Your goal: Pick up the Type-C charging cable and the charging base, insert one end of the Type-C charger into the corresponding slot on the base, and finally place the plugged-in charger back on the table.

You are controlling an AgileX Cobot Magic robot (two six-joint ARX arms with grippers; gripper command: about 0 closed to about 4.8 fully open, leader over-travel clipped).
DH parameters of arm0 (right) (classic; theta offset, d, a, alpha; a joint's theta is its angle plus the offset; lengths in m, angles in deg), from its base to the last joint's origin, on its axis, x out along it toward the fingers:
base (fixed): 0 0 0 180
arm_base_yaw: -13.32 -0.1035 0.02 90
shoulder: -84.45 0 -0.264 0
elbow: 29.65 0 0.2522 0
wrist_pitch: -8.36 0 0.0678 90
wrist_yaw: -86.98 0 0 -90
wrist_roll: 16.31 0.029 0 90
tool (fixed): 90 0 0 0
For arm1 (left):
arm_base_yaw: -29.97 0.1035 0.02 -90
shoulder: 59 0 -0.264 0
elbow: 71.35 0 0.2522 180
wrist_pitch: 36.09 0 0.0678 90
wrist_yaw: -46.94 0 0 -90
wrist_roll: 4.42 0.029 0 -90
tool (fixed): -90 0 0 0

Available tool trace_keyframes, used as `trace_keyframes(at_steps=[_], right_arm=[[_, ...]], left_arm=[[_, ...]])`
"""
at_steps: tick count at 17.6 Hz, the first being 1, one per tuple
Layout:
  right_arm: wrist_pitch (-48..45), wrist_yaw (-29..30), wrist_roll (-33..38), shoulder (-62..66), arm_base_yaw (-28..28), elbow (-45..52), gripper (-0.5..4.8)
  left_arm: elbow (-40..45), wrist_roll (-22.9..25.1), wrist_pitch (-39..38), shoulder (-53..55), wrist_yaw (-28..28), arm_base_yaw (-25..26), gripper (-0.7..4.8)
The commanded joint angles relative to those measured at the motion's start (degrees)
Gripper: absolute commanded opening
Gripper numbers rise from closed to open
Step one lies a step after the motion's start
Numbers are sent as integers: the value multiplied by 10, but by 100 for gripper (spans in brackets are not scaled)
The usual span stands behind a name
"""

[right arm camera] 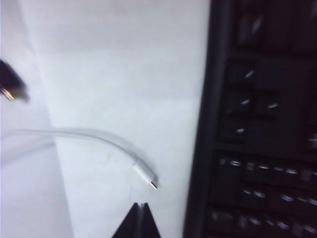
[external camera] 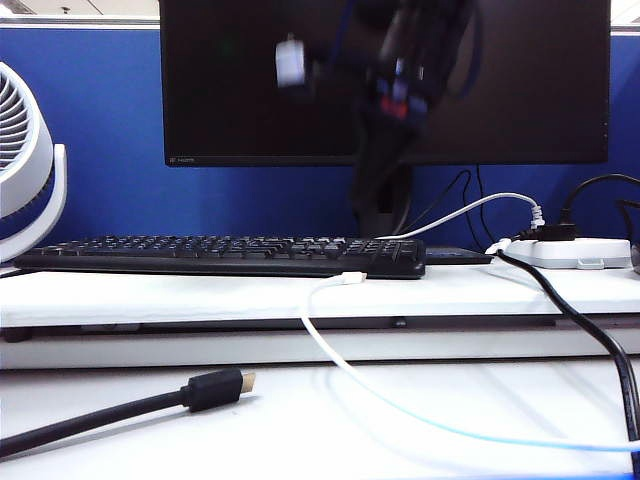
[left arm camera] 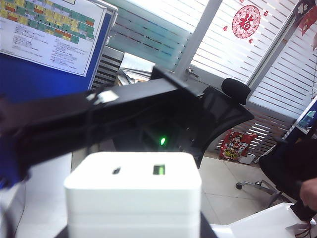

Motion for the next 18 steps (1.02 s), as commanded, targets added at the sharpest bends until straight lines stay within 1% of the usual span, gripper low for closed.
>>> trace_keyframes(at_steps=[1,2,3,4,7,8,10,12,13,14,16,18], right_arm=[[-16,5,-7,-11,5,-2,-5],[-19,4,-41,-7,8,-1,32],[-23,1,-73,1,8,-1,127],[-30,-9,-87,14,7,-1,232],[-18,-5,-136,56,7,-1,234],[-18,-5,-138,62,5,-1,234],[-17,4,-170,74,0,-1,230],[-19,3,-183,80,1,0,229],[-18,3,-183,80,1,0,217],[-16,3,-183,80,1,0,187],[-14,3,-183,80,0,9,157],[-12,7,-183,80,0,18,157]], left_arm=[[-2,0,8,-4,4,0,-5],[-2,0,8,-4,4,0,-5],[-2,0,8,-4,4,0,-5],[-2,0,8,-4,4,0,-5],[-2,0,8,-4,4,0,-5],[-2,0,8,-4,4,0,-5],[-2,1,8,-4,5,0,-5],[-2,1,8,-4,5,0,-5],[-2,1,8,-4,5,0,-5],[-2,1,8,-4,5,0,-5],[-2,1,8,-4,5,0,-5],[-2,1,8,-4,5,0,-5]])
